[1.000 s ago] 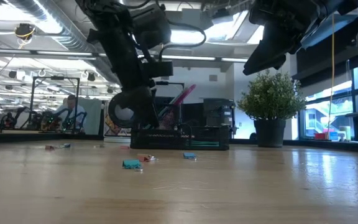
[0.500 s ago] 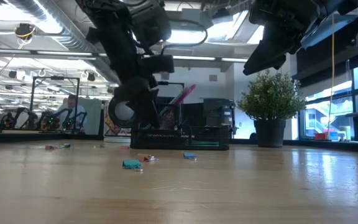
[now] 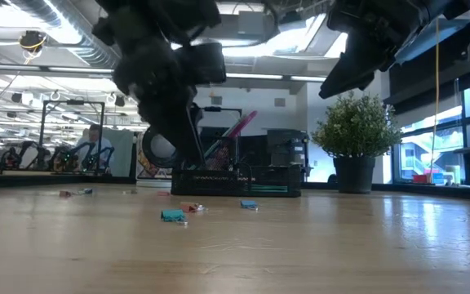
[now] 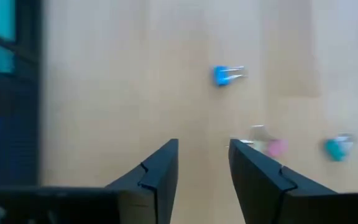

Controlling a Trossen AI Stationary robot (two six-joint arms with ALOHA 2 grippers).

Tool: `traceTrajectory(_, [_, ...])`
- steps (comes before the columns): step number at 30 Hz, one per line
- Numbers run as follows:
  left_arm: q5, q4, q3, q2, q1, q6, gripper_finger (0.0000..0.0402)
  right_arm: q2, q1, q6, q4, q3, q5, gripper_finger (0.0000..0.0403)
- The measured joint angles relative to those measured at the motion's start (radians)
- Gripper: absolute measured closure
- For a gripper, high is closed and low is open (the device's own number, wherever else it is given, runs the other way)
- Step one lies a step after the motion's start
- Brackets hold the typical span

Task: Pick and place office supplies into organizer
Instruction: Put the green binder clip into the black desk organizer

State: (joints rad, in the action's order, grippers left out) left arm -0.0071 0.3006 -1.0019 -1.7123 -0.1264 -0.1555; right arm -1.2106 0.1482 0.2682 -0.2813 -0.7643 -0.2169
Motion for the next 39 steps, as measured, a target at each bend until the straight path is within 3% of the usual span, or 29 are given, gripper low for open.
traceTrajectory(10, [0.007, -0.062, -0.002, 0.0, -0.137, -0.271, 0.0242, 0.0, 0.0, -0.072, 0.0, 0.0, 0.0, 0.0296])
traceTrajectory(14, [-0.042, -0.062, -0.048, 0.0, -0.177, -0.312, 0.0239, 0.0, 0.0, -0.095, 0.0, 0.0, 0.0, 0.0296])
traceTrajectory(21, [-0.148, 0.126, -0.16, 0.0, -0.196, -0.435, 0.0239, 0.0, 0.0, -0.091, 0.0, 0.0, 0.0, 0.0296])
traceTrajectory(28, [-0.136, 0.172, -0.171, -0.004, -0.205, -0.622, 0.024, 0.0, 0.0, -0.063, 0.0, 0.0, 0.0, 0.0296])
traceTrajectory(35, [-0.076, 0.181, -0.212, -0.088, -0.236, -0.643, 0.024, 0.0, 0.0, -0.068, 0.0, 0.0, 0.0, 0.0296])
traceTrajectory(39, [-0.065, 0.272, -0.276, -0.146, -0.242, -0.65, 0.024, 0.0, 0.0, -0.07, 0.0, 0.0, 0.0, 0.0296])
